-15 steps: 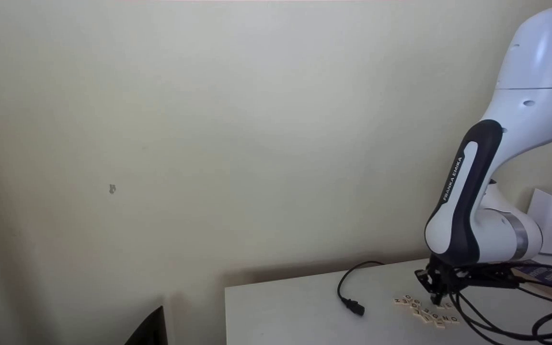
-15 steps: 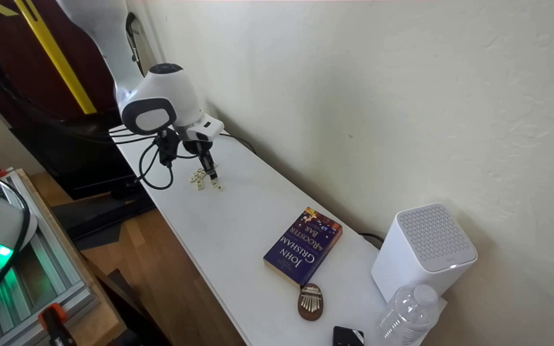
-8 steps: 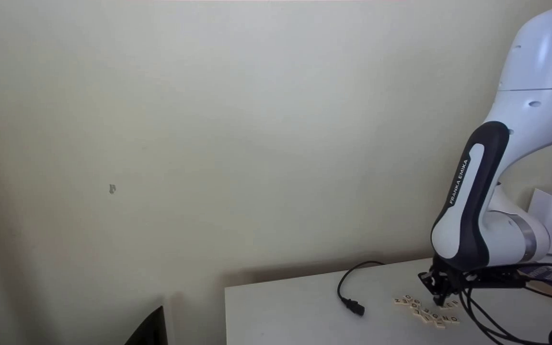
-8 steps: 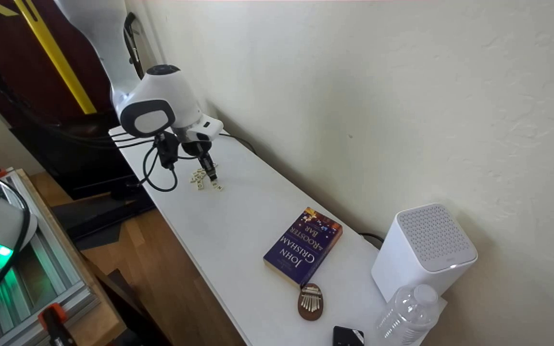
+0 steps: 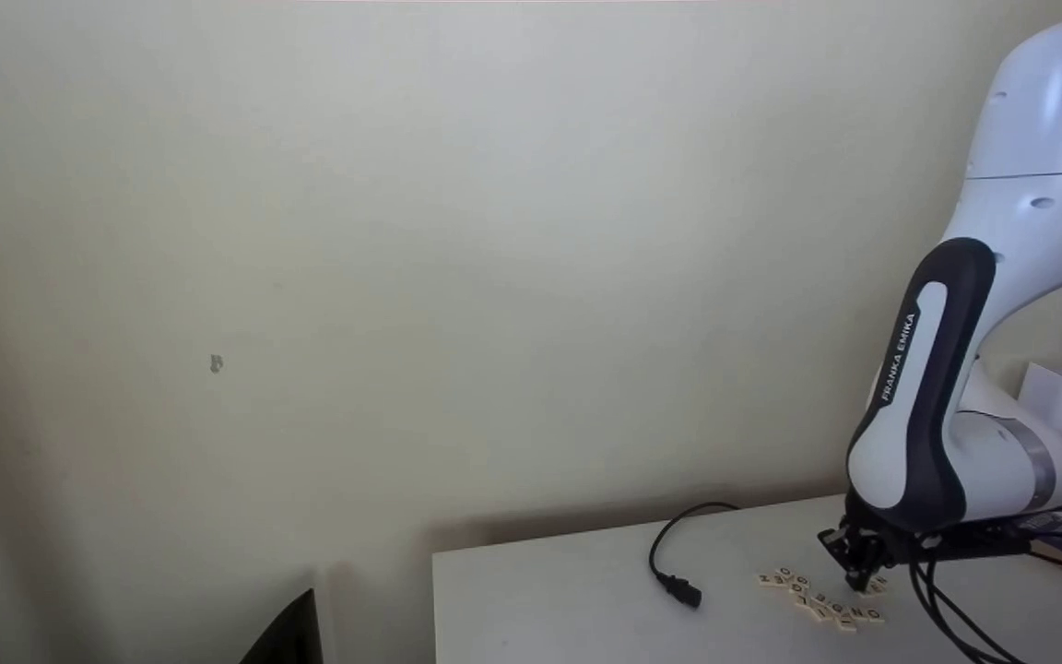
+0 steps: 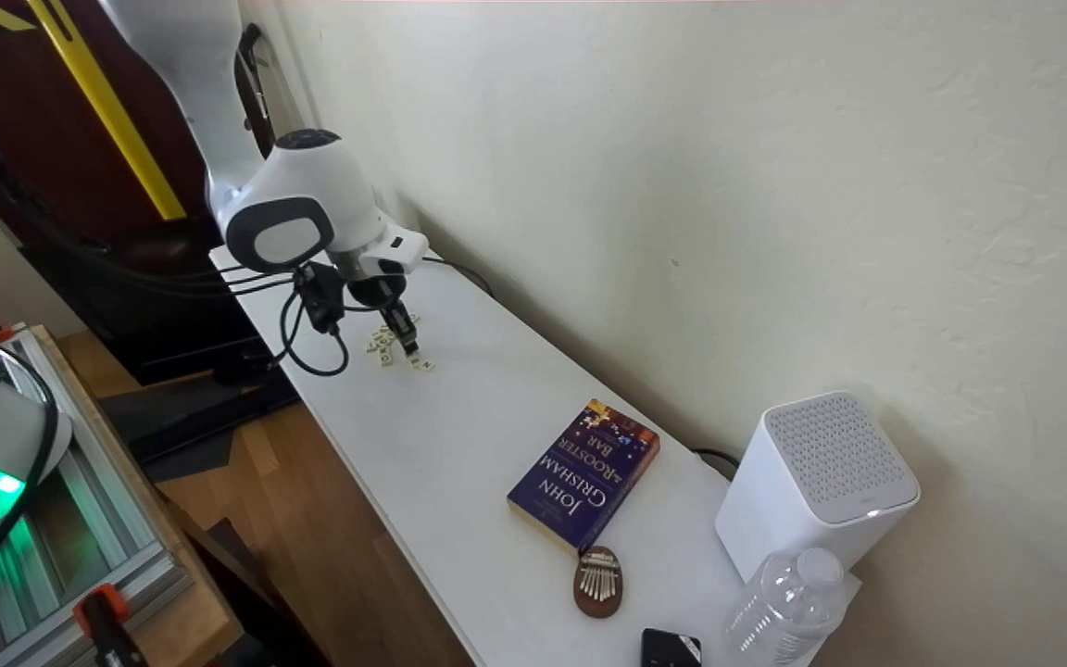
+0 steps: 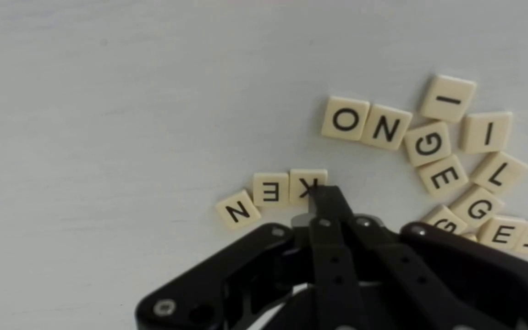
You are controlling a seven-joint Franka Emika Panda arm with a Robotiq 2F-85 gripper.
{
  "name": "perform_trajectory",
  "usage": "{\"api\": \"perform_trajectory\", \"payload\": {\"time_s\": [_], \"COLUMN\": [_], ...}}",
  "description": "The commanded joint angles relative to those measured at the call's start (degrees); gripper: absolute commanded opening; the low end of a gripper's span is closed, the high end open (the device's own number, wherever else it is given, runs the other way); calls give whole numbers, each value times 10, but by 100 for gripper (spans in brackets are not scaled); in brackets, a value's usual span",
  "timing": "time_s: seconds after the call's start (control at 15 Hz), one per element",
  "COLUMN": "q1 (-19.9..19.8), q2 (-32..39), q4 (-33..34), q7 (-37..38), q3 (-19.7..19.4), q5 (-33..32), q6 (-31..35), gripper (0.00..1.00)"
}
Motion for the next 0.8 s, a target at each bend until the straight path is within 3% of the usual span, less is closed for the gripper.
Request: {"api": "perform_trajectory", "payload": {"time_s": [0.0, 0.27, 0.73], "q1": [6, 2, -115], "q2": [8, 8, -19], "q4": [-13, -16, -31], "q7": [-9, -15, -3], "q3": [-12, -11, 76], "q5": [-24, -27, -42], "q6": [15, 26, 55], "gripper": [0, 0, 0]}}
